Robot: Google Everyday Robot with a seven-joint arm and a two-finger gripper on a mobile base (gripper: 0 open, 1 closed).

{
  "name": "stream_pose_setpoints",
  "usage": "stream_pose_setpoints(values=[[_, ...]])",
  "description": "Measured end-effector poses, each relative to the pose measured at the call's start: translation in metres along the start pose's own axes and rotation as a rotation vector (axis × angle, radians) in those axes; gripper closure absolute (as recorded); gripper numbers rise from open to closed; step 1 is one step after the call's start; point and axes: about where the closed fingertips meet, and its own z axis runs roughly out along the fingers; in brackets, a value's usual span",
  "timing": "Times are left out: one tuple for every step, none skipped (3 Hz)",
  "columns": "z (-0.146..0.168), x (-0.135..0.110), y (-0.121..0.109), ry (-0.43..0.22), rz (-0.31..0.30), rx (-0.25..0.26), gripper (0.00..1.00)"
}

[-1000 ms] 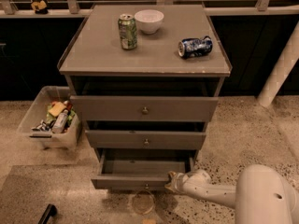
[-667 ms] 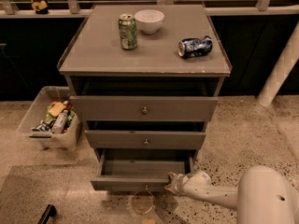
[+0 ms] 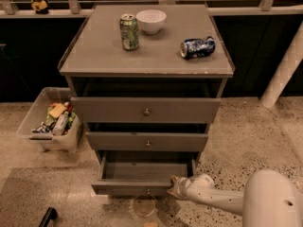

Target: Open bottom drawer

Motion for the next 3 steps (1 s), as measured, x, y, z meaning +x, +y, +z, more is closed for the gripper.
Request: stream_pose_setpoints(values=[[-0.0008, -0.0013, 0.0000, 0.000, 0.000, 0.000, 1.00], [-0.0043, 0.0007, 0.0051, 0.004, 0.006, -0.004, 1.00], [-0.0043, 0.0007, 0.0051, 0.004, 0.006, -0.004, 1.00]])
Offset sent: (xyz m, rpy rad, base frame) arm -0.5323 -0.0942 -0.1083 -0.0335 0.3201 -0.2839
